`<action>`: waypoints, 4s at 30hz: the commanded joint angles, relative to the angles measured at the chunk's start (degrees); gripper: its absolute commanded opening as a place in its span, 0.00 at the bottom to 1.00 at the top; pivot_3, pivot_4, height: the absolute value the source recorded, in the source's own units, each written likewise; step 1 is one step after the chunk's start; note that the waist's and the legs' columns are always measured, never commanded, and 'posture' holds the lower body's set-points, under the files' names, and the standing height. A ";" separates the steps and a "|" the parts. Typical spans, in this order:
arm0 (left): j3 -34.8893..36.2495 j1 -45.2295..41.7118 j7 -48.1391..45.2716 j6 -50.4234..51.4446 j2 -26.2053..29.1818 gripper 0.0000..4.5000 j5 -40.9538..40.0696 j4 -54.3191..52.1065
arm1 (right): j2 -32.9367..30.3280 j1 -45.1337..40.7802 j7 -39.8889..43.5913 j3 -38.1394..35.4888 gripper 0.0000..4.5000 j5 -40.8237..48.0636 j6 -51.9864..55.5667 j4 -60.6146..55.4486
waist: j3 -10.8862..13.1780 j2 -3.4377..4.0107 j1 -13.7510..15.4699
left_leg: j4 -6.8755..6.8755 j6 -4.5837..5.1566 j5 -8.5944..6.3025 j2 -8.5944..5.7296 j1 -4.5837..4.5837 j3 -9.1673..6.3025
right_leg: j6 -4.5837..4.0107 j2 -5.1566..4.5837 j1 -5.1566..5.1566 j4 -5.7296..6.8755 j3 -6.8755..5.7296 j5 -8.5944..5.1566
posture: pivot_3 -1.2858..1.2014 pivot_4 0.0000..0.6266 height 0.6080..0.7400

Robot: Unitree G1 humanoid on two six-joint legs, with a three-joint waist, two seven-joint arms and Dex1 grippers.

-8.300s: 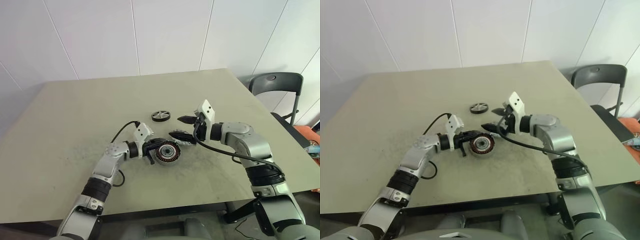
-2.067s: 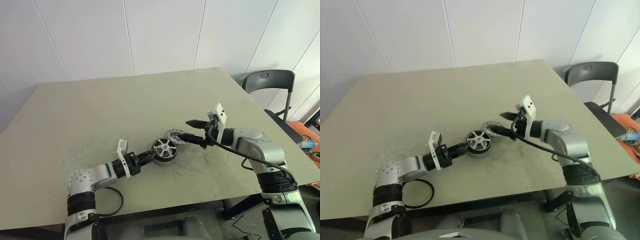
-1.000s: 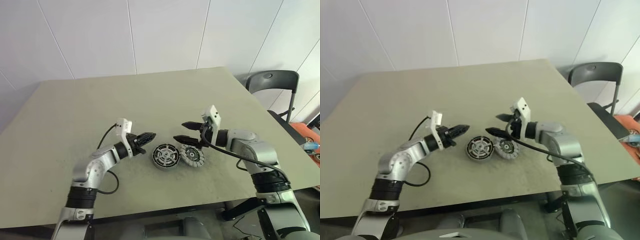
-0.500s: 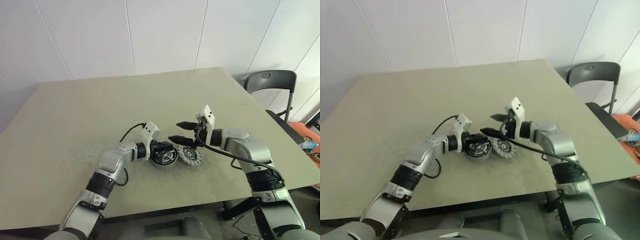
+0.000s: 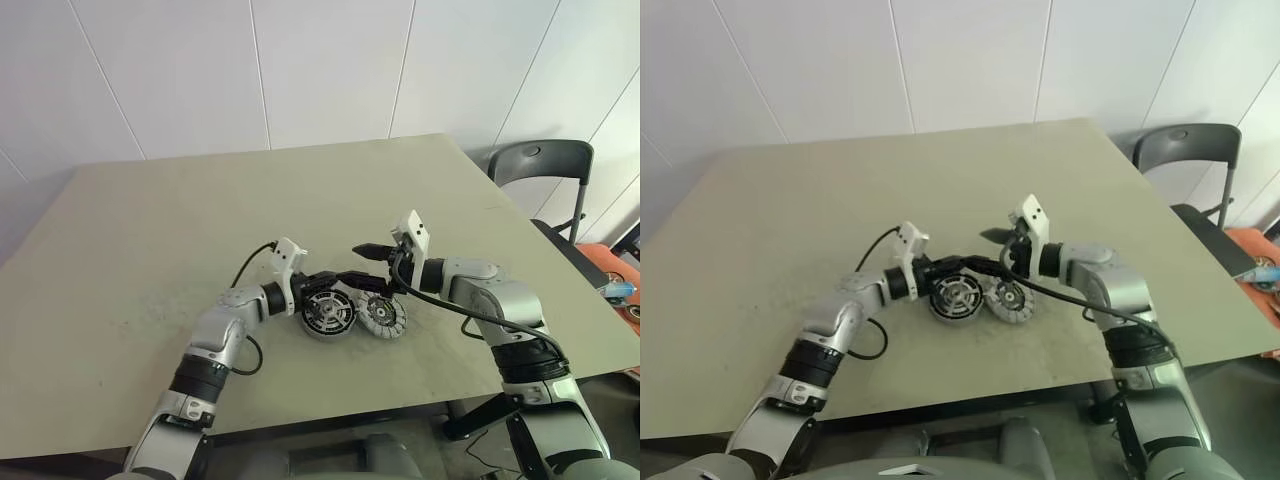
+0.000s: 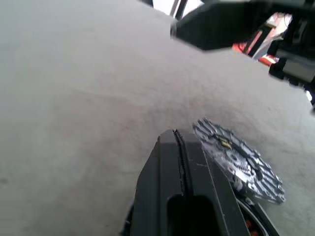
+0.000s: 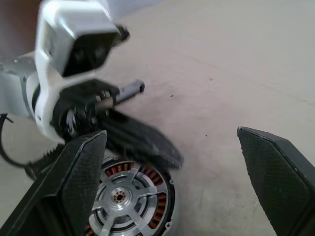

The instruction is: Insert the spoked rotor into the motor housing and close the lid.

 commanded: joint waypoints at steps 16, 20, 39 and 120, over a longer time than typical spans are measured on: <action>4.57 15.20 -5.20 -23.09 6.30 0.01 1.56 -9.35 | 1.97 6.52 -18.40 -23.80 1.00 34.00 51.37 -10.65 | 0.03 0.05 0.88 | 0.08 0.15 -0.10 0.00 -0.02 0.03 | -0.22 -0.01 0.04 -0.03 0.00 -0.13 | 0.52 0.00 1.00; 4.14 15.89 -7.42 -22.55 5.83 0.01 -0.83 -11.31 | 1.79 6.84 -26.70 -24.49 1.00 44.06 55.05 -4.28 | 0.03 0.06 1.43 | 0.08 0.16 -0.10 0.00 -0.03 0.03 | -0.22 0.00 0.02 -0.03 0.00 -0.13 | 0.52 0.00 1.00; 2.61 19.39 -7.39 -16.25 9.69 0.01 -1.92 -21.40 | 3.24 27.12 -79.02 -16.57 1.00 88.05 29.73 -7.85 | 0.04 0.13 1.19 | 0.06 0.35 -0.21 0.05 0.02 0.11 | -0.20 0.01 0.18 -0.25 0.02 -0.17 | 0.52 0.00 1.00; 2.74 13.54 2.41 -6.47 13.23 0.00 -1.22 -28.82 | 2.89 2.52 -29.45 -21.95 0.74 42.03 47.25 -5.67 | 0.29 0.37 0.30 | 0.13 0.67 -0.40 0.60 0.08 0.56 | -0.46 0.45 0.02 -0.21 0.11 0.00 | 0.52 0.00 1.00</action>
